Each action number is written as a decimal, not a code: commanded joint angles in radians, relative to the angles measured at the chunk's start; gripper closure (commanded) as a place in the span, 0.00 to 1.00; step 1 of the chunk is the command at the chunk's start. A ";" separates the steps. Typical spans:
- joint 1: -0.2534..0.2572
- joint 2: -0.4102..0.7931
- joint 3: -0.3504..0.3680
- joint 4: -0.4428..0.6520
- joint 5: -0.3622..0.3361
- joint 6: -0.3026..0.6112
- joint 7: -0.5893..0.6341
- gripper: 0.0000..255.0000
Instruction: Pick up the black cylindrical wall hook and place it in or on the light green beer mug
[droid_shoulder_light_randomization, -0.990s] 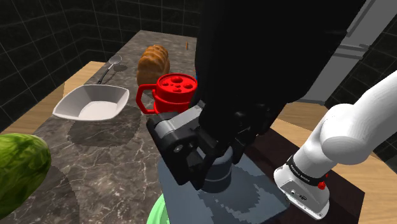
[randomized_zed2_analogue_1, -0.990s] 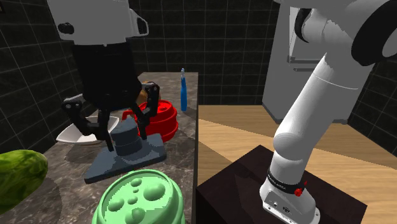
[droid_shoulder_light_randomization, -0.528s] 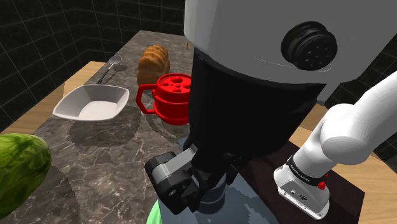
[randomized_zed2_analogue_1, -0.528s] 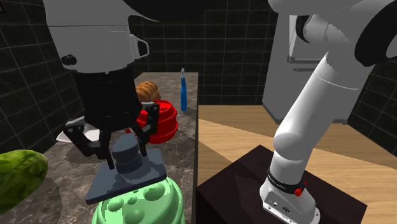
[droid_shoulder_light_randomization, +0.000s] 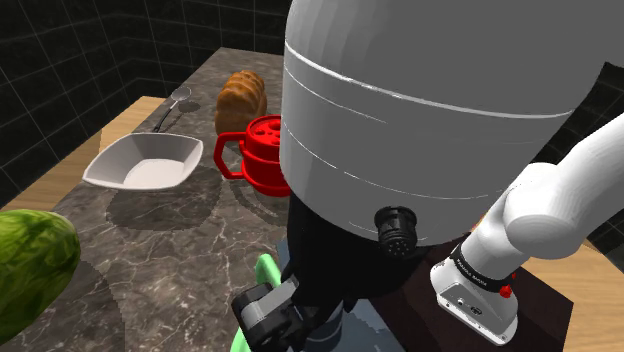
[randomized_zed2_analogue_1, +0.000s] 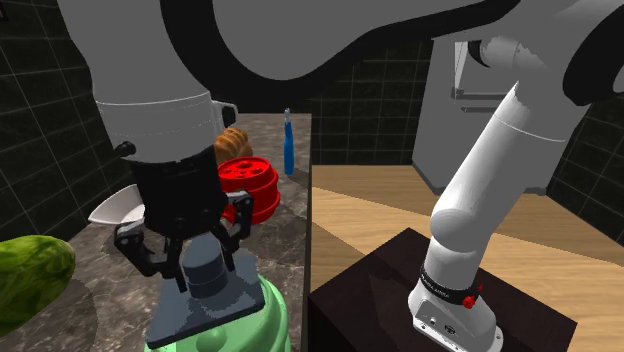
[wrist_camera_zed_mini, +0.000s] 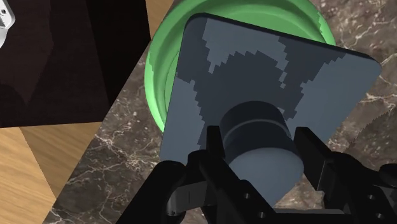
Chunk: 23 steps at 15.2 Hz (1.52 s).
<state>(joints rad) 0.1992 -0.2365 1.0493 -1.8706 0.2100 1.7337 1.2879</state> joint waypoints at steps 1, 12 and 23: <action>0.002 -0.001 0.004 -0.028 0.003 0.028 0.000 1.00; 0.002 -0.002 0.004 -0.028 0.003 0.028 0.000 0.00; -0.010 0.019 0.002 0.110 -0.019 -0.097 0.016 0.00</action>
<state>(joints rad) 0.1898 -0.2186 1.0509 -1.7625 0.1922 1.6384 1.3039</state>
